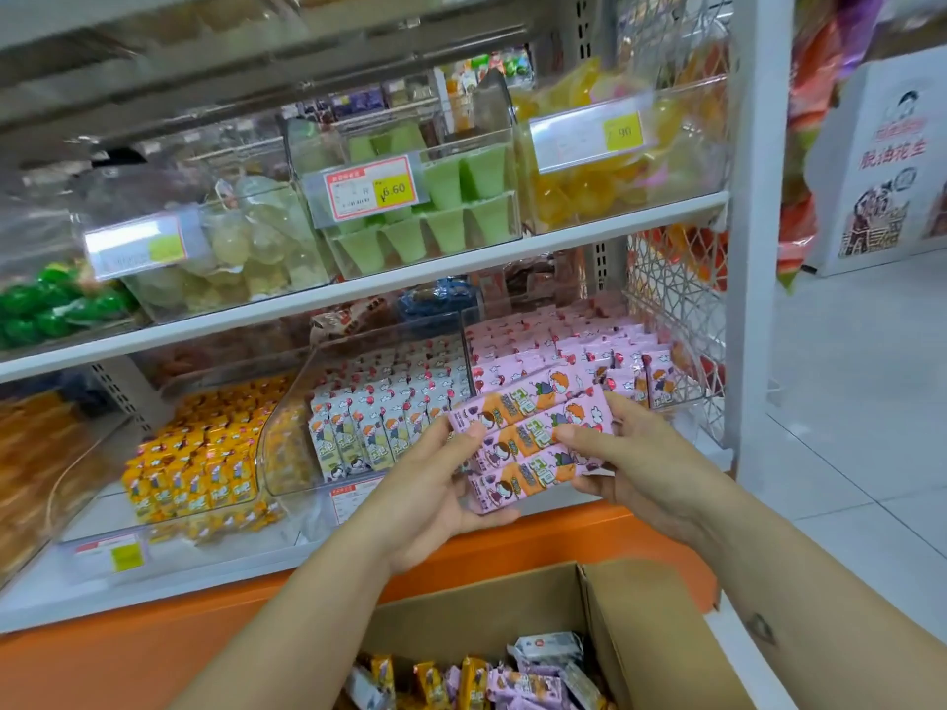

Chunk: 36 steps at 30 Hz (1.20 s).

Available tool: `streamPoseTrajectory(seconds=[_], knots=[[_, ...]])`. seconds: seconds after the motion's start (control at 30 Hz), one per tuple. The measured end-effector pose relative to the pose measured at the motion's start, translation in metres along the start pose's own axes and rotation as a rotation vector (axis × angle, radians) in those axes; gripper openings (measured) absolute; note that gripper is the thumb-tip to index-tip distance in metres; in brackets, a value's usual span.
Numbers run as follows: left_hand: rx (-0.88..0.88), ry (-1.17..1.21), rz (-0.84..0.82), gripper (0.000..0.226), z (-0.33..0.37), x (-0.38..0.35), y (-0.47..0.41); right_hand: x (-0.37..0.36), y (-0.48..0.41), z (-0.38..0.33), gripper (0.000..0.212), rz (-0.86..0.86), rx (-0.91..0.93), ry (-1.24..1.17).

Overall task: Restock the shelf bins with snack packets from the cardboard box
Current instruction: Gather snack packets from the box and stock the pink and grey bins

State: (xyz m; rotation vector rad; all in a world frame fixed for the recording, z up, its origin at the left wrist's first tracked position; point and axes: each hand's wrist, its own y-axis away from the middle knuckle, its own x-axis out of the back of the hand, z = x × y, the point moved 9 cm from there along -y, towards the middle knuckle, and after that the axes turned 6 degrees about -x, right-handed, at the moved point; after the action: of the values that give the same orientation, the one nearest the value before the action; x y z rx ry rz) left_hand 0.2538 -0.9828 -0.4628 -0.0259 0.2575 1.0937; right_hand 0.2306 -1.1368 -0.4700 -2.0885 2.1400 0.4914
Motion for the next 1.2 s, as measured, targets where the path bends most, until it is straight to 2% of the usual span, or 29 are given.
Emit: streamPoseTrajectory(seconds=[0.07, 0.13, 0.2, 0.33, 0.4, 0.53, 0.6, 0.67, 0.77, 0.83, 0.93, 1.03, 1.13, 1.2], knots=[[0.019, -0.096, -0.030, 0.034, 0.003, 0.002, -0.002, 0.003, 0.001, -0.008, 0.028, 0.029, 0.070, 0.079], [0.003, -0.313, -0.045, 0.031, 0.010, 0.005, -0.006, 0.005, 0.005, -0.020, 0.026, 0.065, 0.155, 0.209], [-0.062, -0.615, -0.084, 0.028, 0.023, 0.004, -0.010, 0.006, 0.008, -0.031, 0.024, 0.099, 0.231, 0.336], [-0.191, -1.108, -0.227, 0.055, 0.042, -0.013, -0.021, 0.004, 0.011, -0.047, 0.025, 0.160, 0.364, 0.449], [-0.293, -1.267, -0.239, 0.050, 0.055, -0.027, -0.026, 0.004, 0.009, -0.057, 0.026, 0.192, 0.422, 0.501], [-0.508, -1.356, -0.145, 0.021, 0.087, -0.049, -0.048, 0.008, -0.003, -0.085, 0.029, 0.272, 0.523, 0.602], [-0.552, -1.357, -0.102, 0.014, 0.094, -0.050, -0.064, 0.010, -0.016, -0.097, 0.031, 0.288, 0.548, 0.643], [-0.509, -1.361, -0.051, 0.005, 0.088, -0.041, -0.081, 0.011, -0.034, -0.098, 0.031, 0.280, 0.530, 0.748], [-0.405, -1.359, 0.034, 0.056, 0.070, -0.027, -0.097, 0.009, -0.065, -0.085, 0.040, 0.222, 0.449, 0.979], [-0.411, -1.368, 0.074, 0.070, 0.061, -0.022, -0.103, 0.007, -0.080, -0.074, 0.044, 0.170, 0.392, 1.079], [-0.447, -1.457, 0.109, 0.081, 0.055, -0.019, -0.112, 0.007, -0.099, -0.059, 0.060, 0.145, 0.323, 1.226], [-0.460, -1.662, 0.140, 0.081, 0.053, -0.017, -0.124, 0.008, -0.118, -0.047, 0.055, 0.123, 0.281, 1.311], [-0.380, -2.003, 0.101, 0.061, 0.045, -0.015, -0.139, 0.000, -0.129, -0.043, 0.041, 0.129, 0.347, 1.411], [-0.318, -2.091, 0.058, 0.054, 0.039, -0.012, -0.147, -0.005, -0.133, -0.040, 0.041, 0.117, 0.362, 1.488]])
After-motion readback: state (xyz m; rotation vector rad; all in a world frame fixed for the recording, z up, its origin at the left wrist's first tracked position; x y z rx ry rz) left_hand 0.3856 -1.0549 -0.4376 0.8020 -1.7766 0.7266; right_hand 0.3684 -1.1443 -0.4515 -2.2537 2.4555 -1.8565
